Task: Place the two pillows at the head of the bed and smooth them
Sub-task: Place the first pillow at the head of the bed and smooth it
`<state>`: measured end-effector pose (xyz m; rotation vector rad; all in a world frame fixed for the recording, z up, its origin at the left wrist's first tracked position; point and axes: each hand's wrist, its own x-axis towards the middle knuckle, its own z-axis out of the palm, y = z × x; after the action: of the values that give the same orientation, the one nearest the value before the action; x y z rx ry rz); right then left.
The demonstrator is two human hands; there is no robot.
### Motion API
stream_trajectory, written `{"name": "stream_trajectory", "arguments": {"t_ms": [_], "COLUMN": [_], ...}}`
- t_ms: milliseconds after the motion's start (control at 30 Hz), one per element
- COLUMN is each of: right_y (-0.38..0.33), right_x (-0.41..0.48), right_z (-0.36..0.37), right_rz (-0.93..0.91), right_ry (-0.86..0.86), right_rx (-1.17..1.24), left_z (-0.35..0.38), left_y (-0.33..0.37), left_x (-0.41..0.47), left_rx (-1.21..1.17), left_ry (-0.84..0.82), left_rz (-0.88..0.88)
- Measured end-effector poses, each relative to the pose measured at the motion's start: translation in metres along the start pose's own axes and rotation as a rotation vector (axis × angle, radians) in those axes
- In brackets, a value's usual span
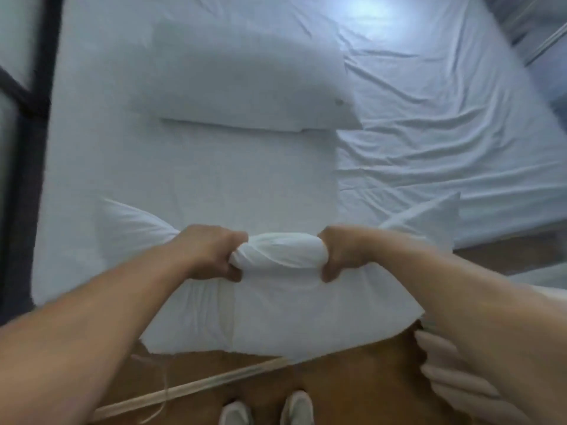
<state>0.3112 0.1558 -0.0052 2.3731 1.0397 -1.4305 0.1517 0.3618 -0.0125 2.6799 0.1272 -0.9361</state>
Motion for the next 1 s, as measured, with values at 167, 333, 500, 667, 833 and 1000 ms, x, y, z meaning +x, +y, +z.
{"name": "stream_trajectory", "arguments": {"t_ms": [167, 333, 500, 667, 833, 1000], "right_y": [-0.038, -0.058, -0.043, -0.036, -0.035, -0.039], "right_x": [-0.003, 0.056, 0.160, 0.251, 0.330, 0.418], "right_z": [-0.171, -0.189, -0.179, -0.234, -0.281, -0.243], "right_rz": [-0.020, 0.047, -0.012, -0.086, -0.086, 0.019], "right_ry": [0.412, 0.494, 0.365, 0.412, 0.435, 0.473], "right_rx": [-0.044, -0.236, -0.294, -0.309, -0.315, -0.398], "left_z": [-0.153, -0.158, -0.123, -0.135, -0.138, -0.085], "left_y": [-0.064, -0.116, -0.168, -0.205, -0.247, -0.278], "left_x": [-0.008, 0.020, 0.101, 0.193, 0.283, 0.347], "left_rx": [0.101, 0.151, 0.081, -0.048, -0.102, -0.041], "left_ry": [0.354, 0.290, 0.222, 0.256, 0.287, 0.367], "left_rz": [-0.223, -0.421, -0.425, -0.425, -0.445, -0.395]}}
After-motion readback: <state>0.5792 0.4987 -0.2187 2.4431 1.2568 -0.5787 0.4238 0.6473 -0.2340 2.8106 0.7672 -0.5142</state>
